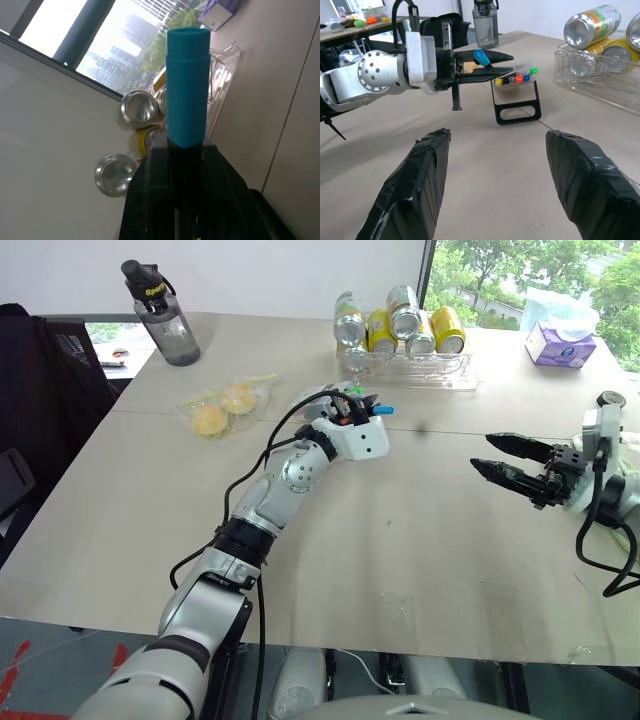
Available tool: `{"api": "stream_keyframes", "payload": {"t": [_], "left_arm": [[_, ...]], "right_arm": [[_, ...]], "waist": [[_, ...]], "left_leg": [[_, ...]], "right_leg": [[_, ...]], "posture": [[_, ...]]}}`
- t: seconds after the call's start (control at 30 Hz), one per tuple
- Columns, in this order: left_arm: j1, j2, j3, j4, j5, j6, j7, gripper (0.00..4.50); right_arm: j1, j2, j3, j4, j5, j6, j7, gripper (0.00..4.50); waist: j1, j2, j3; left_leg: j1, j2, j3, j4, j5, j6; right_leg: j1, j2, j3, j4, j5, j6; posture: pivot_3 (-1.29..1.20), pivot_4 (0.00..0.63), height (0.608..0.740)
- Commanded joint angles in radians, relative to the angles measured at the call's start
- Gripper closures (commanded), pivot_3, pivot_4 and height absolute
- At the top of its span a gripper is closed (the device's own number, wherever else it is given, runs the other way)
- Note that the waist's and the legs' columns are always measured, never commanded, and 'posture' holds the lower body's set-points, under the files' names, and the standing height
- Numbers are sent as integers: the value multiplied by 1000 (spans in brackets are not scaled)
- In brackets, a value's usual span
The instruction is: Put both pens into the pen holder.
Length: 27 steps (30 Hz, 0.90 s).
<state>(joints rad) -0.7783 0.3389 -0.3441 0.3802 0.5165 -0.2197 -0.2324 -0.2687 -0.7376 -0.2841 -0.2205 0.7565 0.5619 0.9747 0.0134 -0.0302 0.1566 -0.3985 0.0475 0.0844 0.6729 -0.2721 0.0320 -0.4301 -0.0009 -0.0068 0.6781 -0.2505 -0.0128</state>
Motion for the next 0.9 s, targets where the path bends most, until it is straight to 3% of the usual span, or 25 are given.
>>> {"api": "stream_keyframes", "payload": {"t": [0.03, 0.33, 0.37, 0.43, 0.6, 0.67, 0.9], "left_arm": [[-40, -3, 13, 14, 12, -3, 31, 4496], [-67, -1, 10, 78, 14, 0, 28, 4496], [-69, 0, 11, 84, 10, -1, 23, 3697], [-71, 4, 11, 90, 13, 0, 23, 3201], [-80, 9, 8, 100, 40, 7, 56, 792], [-82, 8, 13, 109, 43, 15, 67, 26], [-72, 6, 43, 109, -6, 25, 58, 26]], "right_arm": [[-24, -10, -24, -25, 13, -17, 5, 1269], [-23, -2, -19, -25, -4, -28, -3, 1269], [-21, -1, -19, -26, -5, -29, -4, 1205], [-17, 0, -18, -28, -8, -31, -7, 1205], [-8, 4, -18, -37, -7, -34, -13, 1205], [-6, 6, -16, -39, -7, -34, -15, 1205], [-10, 5, -7, -26, -17, -40, -8, 1205]], "waist": [[0, 0, 0], [0, 0, 0], [0, 0, 0], [0, 0, 0], [0, 0, 0], [0, 0, 0], [0, 0, 0]], "left_leg": [[0, 0, 0, 0, 0, 0], [0, 0, 0, 0, 1, -1], [0, 0, 0, 0, 1, -1], [0, 0, 0, 0, 1, -2], [0, 0, 0, 0, 1, -2], [0, 0, 0, 0, 1, -2], [0, 0, 0, 0, 1, -2]], "right_leg": [[0, 0, 0, 0, 0, 0], [0, 0, 0, 0, 0, 0], [0, 0, 0, 0, 0, 0], [0, 0, 0, 0, 0, 0], [0, 0, 0, 0, 0, 0], [0, 0, 0, 0, 0, 0], [0, 0, 0, 0, 0, 0]], "posture": [[0, 150, 740], [0, 150, 740], [0, 150, 740], [0, 150, 740], [0, 150, 740], [0, 150, 740], [0, 150, 740]]}}
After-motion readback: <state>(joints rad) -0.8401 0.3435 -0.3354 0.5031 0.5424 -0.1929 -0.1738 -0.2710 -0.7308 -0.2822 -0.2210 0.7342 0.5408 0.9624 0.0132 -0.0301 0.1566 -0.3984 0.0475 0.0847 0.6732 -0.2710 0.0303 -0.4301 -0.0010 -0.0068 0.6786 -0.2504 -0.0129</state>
